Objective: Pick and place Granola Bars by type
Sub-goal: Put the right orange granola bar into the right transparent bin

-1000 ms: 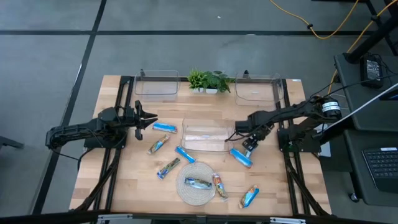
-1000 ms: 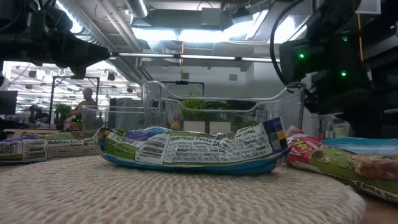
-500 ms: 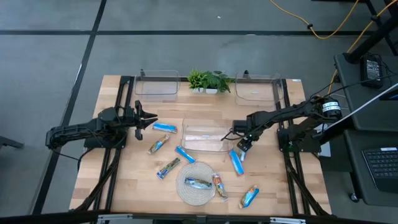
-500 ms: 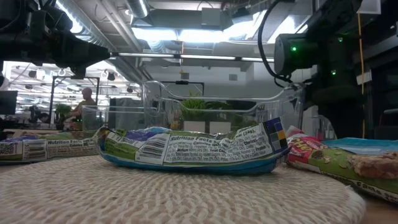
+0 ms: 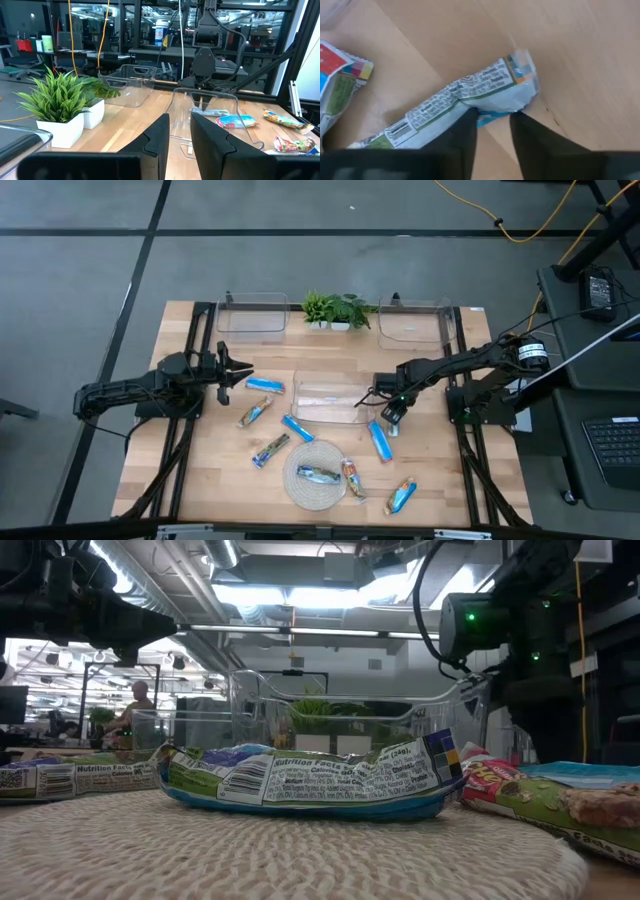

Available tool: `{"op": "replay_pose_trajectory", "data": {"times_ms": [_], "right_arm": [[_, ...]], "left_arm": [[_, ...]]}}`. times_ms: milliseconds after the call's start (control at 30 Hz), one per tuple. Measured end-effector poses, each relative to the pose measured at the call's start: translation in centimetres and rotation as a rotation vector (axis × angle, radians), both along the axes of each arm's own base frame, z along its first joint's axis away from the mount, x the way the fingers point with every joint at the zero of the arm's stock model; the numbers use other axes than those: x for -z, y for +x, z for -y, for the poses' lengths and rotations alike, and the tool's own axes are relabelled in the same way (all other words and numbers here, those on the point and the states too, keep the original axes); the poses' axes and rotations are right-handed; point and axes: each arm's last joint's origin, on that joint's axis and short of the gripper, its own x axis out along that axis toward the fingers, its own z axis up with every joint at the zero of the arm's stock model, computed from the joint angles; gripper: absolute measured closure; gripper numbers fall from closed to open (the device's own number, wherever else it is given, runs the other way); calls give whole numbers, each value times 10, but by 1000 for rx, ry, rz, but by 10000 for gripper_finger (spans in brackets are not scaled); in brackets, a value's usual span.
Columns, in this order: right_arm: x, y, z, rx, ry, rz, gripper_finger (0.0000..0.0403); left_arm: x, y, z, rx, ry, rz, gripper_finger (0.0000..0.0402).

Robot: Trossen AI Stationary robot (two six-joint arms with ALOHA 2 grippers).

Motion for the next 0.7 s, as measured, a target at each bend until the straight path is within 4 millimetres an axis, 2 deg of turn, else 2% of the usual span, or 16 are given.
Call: {"op": "replay_pose_trajectory", "data": {"times_ms": [300,533,700], "right_arm": [[0,1,0,-39,0,9,395],[-2,2,0,-53,-2,18,397],[-20,8,-3,-69,-16,78,397]], "left_arm": [[0,0,0,0,0,0,329],[0,0,0,0,0,0,329],[0,0,0,0,0,0,329]]}}
